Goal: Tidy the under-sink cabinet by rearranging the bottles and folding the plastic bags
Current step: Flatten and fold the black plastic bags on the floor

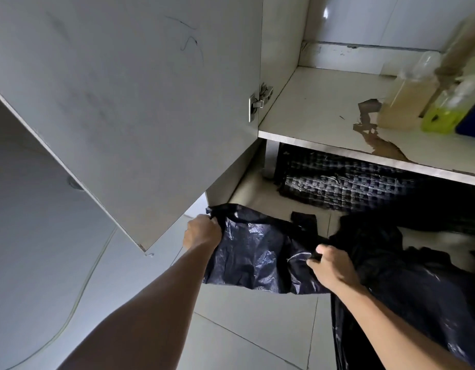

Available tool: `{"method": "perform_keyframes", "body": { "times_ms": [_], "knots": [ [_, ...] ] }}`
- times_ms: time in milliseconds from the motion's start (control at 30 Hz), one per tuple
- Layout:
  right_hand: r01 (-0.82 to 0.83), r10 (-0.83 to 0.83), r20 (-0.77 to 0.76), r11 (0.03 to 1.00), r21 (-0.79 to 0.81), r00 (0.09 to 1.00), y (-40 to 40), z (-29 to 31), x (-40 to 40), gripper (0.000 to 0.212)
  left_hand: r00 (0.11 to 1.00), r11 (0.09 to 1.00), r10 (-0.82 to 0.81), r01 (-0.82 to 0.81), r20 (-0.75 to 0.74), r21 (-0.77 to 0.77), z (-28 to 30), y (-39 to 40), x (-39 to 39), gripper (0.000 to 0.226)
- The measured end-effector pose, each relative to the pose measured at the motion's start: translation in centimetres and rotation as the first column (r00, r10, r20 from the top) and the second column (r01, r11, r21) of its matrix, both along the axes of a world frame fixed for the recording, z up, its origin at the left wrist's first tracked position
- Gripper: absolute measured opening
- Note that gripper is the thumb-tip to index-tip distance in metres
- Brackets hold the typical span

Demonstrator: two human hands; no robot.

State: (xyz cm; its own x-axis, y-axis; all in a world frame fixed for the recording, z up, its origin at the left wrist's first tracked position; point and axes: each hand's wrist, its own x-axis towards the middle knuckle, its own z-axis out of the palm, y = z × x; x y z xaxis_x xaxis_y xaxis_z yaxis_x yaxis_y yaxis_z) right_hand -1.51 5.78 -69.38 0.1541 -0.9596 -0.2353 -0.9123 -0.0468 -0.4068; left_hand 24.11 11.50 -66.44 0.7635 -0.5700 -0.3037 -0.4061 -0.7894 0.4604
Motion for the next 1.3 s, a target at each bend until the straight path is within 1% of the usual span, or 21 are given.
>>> {"method": "perform_keyframes", "body": {
  "times_ms": [67,133,267,333,400,500,533,567,600,633,667,700,733,767,833,900,1033,1100,1167,1233,1300],
  "knots": [
    [0.016,-0.006,0.11,0.995,-0.095,0.994,-0.5,2.0,-0.9,0.022,0.998,0.999,-0.019,0.022,0.059,-0.049,1.6,-0.2,-1.1,0.039],
    [0.026,0.019,0.243,0.983,-0.182,0.97,-0.8,5.0,-2.5,0.024,0.991,0.978,-0.063,0.084,0.115,-0.191,3.8,-0.7,-2.4,0.037],
    [0.106,-0.056,0.465,0.991,-0.082,0.883,-1.7,11.2,-7.9,0.025,0.975,0.82,-0.171,0.222,0.145,-0.527,8.8,-2.4,-5.5,0.024],
    [0.126,-0.123,0.616,0.991,0.039,0.778,-2.3,13.8,-11.4,0.029,0.981,0.749,-0.193,0.149,0.003,-0.645,12.1,-3.4,-7.6,0.019],
    [0.134,-0.183,0.722,0.983,0.126,0.667,-2.5,16.4,-15.0,0.026,0.95,0.653,-0.252,0.024,-0.187,-0.757,15.3,-4.4,-9.7,0.02],
    [0.079,-0.155,0.821,0.988,0.134,0.55,-1.6,20.3,-20.2,0.016,0.855,0.542,-0.366,-0.125,-0.367,-0.831,19.0,-5.5,-12.8,0.02],
    [0.04,-0.142,0.858,0.989,0.141,0.493,-1.1,21.5,-21.8,0.022,0.825,0.516,-0.4,-0.158,-0.4,-0.842,19.8,-5.9,-13.8,0.02],
    [0.013,-0.173,0.889,0.983,0.185,0.424,-0.8,22.1,-23.5,0.044,0.8,0.505,-0.421,-0.185,-0.427,-0.843,20.5,-6.1,-14.9,0.021],
    [-0.043,-0.166,0.896,0.979,0.201,0.412,0.3,22.9,-25.0,0.053,0.784,0.503,-0.436,-0.195,-0.442,-0.842,20.9,-6.5,-15.8,0.027],
    [-0.019,-0.238,0.886,0.963,0.267,0.398,1.0,23.6,-25.9,0.052,0.772,0.512,-0.45,-0.189,-0.449,-0.838,21.3,-6.6,-16.8,0.035],
    [0.062,-0.331,0.893,0.943,0.328,0.306,1.4,24.4,-26.6,0.059,0.761,0.531,-0.458,-0.18,-0.459,-0.828,21.6,-6.7,-17.8,0.041],
    [0.134,-0.339,0.901,0.94,0.314,0.272,1.6,24.7,-27.3,0.06,0.746,0.546,-0.465,-0.181,-0.476,-0.818,21.9,-6.6,-18.9,0.046],
    [0.145,-0.293,0.919,0.954,0.262,0.264,1.8,24.9,-27.9,0.05,0.729,0.549,-0.481,-0.182,-0.486,-0.816,22.4,-6.3,-20.0,0.047],
    [0.163,-0.23,0.925,0.969,0.188,0.303,1.8,25.2,-28.3,0.042,0.717,0.551,-0.5,-0.169,-0.486,-0.817,22.8,-5.8,-21.0,0.044],
    [0.25,-0.25,0.908,0.953,0.17,0.336,1.5,26.1,-29.3,0.058,0.695,0.55,-0.546,-0.123,-0.468,-0.826,23.9,-4.7,-22.9,0.028],
    [0.385,-0.226,0.904,0.92,0.075,0.362,1.5,26.9,-30.6,0.068,0.639,0.539,-0.623,-0.069,-0.452,-0.84,24.8,-4.1,-23.9,0.014],
    [0.504,-0.185,0.905,0.863,-0.037,0.383,2.1,29.3,-32.4,0.09,0.542,0.572,-0.718,0.105,-0.435,-0.813,25.8,-3.6,-24.0,0.006],
    [0.498,-0.191,0.865,0.864,-0.077,0.465,2.2,29.2,-33.1,0.081,0.557,0.601,-0.726,0.229,-0.403,-0.765,25.4,-3.7,-24.0,0.01],
    [0.494,-0.201,0.81,0.861,-0.123,0.551,2.5,28.2,-33.3,0.051,0.602,0.633,-0.699,0.27,-0.386,-0.726,24.6,-4.0,-24.5,0.016],
    [0.546,-0.185,0.824,0.82,-0.172,0.536,2.3,27.5,-33.4,0.033,0.68,0.626,-0.651,0.228,-0.339,-0.746,24.1,-4.2,-25.2,0.019],
    [0.643,-0.168,0.861,0.735,-0.215,0.48,1.8,27.2,-33.7,0.033,0.755,0.574,-0.604,0.19,-0.256,-0.796,24.3,-4.6,-26.0,0.023]
  ]
}}
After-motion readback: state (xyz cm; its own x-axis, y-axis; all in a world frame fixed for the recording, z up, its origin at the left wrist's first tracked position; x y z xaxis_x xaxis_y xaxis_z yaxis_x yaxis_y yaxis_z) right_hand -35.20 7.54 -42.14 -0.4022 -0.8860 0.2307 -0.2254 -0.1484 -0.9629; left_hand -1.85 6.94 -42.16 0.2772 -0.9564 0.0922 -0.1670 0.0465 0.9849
